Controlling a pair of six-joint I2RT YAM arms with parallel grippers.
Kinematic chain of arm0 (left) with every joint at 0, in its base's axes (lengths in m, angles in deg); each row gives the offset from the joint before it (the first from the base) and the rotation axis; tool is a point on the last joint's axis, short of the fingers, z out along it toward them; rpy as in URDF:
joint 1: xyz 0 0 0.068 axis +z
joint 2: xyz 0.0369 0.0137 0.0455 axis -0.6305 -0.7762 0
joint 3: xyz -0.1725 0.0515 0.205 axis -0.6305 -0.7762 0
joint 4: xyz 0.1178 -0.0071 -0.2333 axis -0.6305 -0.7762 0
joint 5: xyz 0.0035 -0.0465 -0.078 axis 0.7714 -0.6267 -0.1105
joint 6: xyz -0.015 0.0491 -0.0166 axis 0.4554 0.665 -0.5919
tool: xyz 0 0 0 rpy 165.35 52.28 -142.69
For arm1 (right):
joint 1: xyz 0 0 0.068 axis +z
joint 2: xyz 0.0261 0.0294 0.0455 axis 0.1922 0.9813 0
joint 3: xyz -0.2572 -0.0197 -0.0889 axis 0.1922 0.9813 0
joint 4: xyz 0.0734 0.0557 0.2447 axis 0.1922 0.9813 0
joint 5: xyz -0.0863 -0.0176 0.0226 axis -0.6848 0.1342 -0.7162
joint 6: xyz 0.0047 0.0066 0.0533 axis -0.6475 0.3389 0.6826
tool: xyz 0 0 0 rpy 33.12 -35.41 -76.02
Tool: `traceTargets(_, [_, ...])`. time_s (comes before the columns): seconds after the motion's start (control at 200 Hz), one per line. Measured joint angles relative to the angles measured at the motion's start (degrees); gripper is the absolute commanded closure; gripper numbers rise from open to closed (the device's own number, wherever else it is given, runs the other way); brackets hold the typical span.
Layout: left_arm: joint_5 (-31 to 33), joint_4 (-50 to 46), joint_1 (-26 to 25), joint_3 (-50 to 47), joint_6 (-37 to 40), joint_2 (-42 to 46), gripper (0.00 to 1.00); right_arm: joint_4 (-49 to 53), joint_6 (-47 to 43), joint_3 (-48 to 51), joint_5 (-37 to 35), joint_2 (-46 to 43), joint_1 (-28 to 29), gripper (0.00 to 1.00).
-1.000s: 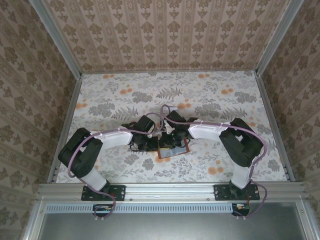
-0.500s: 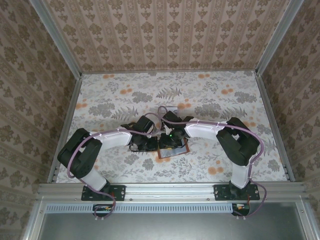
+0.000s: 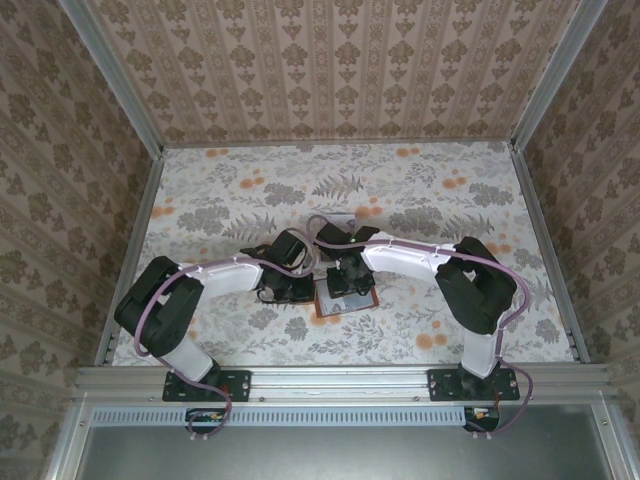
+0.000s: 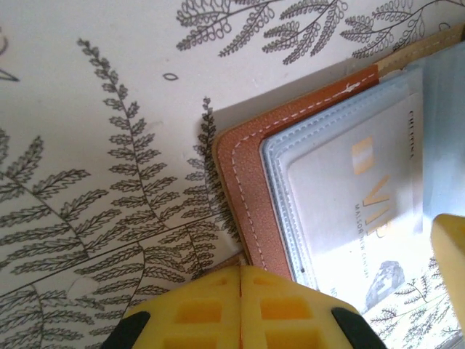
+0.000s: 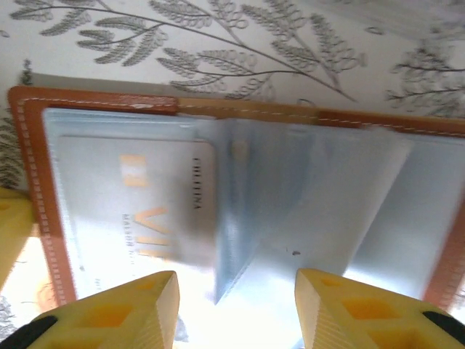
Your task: Take the credit cards out of the card holder
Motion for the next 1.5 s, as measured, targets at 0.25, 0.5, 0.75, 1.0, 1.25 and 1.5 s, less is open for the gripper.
traceTargets(0.25, [0.0, -2.0, 0.3, 0.6, 0.5, 0.0, 0.91, 4.2, -0.3, -0.2, -5.8, 0.0, 0.1, 0.50])
traceTargets(0.5, [0.0, -4.2, 1.0, 1.2, 1.6, 0.0, 0.91, 5.0, -1.1, -0.2, -7.3, 0.0, 0.1, 0.49])
traceTargets(0.75, [0.1, -5.6, 1.0, 2.0, 2.2, -0.3, 0.91, 4.7, -1.2, 2.1, -7.3, 0.0, -0.2, 0.50])
traceTargets(1.0, [0.1, -5.7, 1.0, 3.3, 2.6, -0.6, 0.91, 4.6, -1.2, 2.7, -7.3, -2.3, -0.3, 0.53])
traceTargets(1.25, [0.1, -5.6, 1.0, 3.3, 2.5, -0.3, 0.91, 1.5, -1.0, 2.7, -1.5, -6.9, -0.3, 0.58])
traceTargets(1.5, [-0.2, -3.7, 0.9, 3.3, 0.8, 3.7, 0.91, -7.7, 0.8, 4.1, 11.6, -6.9, -2.0, 0.71])
